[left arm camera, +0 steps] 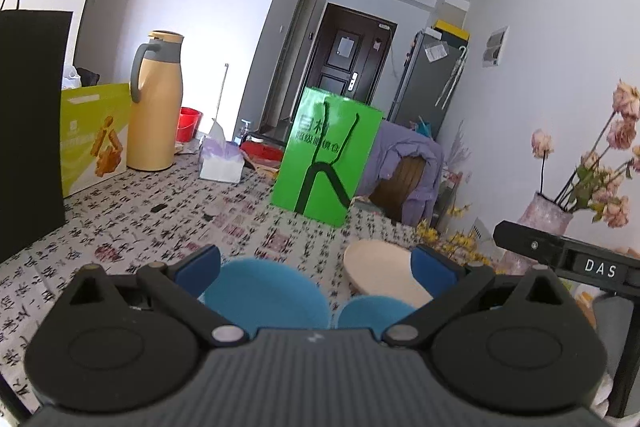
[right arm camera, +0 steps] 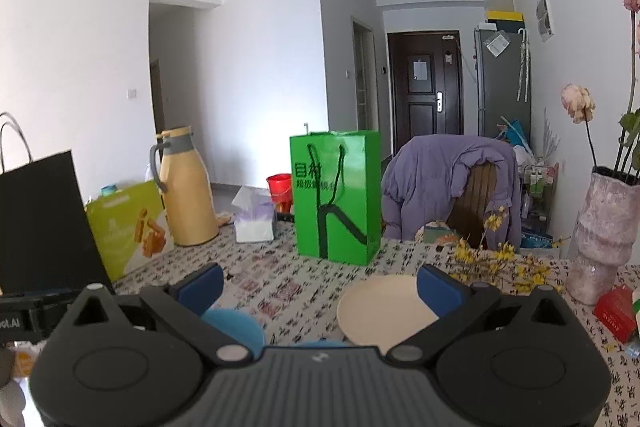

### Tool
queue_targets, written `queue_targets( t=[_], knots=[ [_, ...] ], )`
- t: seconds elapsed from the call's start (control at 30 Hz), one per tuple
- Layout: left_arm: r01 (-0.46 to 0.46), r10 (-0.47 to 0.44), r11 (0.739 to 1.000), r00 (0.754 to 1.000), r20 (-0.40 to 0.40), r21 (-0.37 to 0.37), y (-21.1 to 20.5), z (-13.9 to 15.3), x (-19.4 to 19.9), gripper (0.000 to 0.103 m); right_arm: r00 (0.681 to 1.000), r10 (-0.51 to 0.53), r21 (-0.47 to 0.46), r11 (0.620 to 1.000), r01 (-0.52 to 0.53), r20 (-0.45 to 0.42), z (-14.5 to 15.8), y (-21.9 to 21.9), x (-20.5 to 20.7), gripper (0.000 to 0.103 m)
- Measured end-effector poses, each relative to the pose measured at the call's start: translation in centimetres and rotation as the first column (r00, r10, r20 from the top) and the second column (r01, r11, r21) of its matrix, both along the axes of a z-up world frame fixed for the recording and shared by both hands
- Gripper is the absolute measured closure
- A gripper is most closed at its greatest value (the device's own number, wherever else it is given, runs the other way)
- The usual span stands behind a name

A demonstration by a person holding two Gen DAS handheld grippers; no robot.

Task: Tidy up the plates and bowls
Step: 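Move both open grippers toward the cream plates by the green bag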

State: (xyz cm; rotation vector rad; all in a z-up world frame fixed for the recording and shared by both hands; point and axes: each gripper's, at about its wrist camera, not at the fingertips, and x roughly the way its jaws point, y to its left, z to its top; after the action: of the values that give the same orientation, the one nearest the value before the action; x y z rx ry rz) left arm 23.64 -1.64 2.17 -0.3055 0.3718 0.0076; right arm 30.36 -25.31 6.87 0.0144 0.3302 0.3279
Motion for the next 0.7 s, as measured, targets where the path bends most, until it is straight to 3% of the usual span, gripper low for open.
queue_targets(
  t=[0.33, 0.7],
  knots=[
    [-0.012, 0.012, 1.000, 1.000, 0.000, -0.006, -1.0, 1.9, 3.8, 0.000, 0.999, -0.035, 0.098, 0.995, 0.034, 0.004, 1.5, -1.8, 3.9, 0.000],
    [-0.034, 0.032, 0.999, 0.997, -0.076, -0.025, -1.5, 2.3, 8.4, 0.000, 0.995, -0.094, 0.131, 0.987, 0.097, -0.024, 1.4, -2.8, 10.0, 0.000]
  ],
)
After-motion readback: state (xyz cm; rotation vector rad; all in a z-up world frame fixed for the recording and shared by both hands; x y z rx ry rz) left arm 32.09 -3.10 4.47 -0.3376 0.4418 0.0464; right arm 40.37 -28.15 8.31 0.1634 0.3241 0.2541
